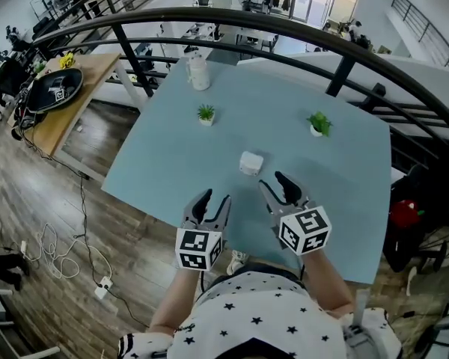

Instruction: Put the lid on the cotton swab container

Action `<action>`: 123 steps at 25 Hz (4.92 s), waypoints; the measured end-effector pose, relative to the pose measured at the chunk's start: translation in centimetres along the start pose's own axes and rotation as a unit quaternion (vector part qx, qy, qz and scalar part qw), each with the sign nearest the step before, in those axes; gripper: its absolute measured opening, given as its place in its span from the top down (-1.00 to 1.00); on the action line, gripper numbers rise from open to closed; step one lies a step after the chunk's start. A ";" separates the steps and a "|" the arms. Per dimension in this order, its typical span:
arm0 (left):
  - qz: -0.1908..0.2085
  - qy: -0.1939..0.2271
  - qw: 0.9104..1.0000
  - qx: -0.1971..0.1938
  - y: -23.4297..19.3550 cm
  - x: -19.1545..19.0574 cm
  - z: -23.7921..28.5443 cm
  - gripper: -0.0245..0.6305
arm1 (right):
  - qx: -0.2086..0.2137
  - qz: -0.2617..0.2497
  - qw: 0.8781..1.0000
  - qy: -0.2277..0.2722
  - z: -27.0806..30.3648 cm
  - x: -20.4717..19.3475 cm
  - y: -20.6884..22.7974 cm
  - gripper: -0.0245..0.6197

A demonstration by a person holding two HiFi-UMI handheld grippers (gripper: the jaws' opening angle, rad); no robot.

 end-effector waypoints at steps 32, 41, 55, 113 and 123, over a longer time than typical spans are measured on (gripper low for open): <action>0.057 -0.113 0.989 -0.082 -0.8 -4.6 16.1 -0.09 | -0.014 0.044 0.996 -0.072 10.3 -4.5 7.4 0.37; 0.081 -0.138 0.983 -0.090 -0.6 -6.1 19.4 -0.10 | -0.013 0.054 0.994 -0.089 12.0 -5.9 8.5 0.37; 0.094 -0.144 0.982 -0.077 -1.1 -7.4 21.4 -0.09 | 0.001 0.060 0.991 -0.117 13.8 -7.5 8.9 0.37; 0.075 -0.109 0.991 -0.035 0.1 -6.3 16.0 -0.04 | 0.007 0.050 0.994 -0.097 8.7 -7.9 5.6 0.32; 0.049 -0.072 0.996 -0.035 2.6 -6.4 8.5 -0.04 | -0.012 0.028 0.998 -0.054 1.5 -6.9 1.3 0.32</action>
Point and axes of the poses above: the fingertips, and each gripper's own axes: z forward along the fingers, y to its right, x out of its top, the point moved 4 cm from there along -z, backward along the fingers, and after that the axes turned 7 degrees about -z, right-handed, at the moved point
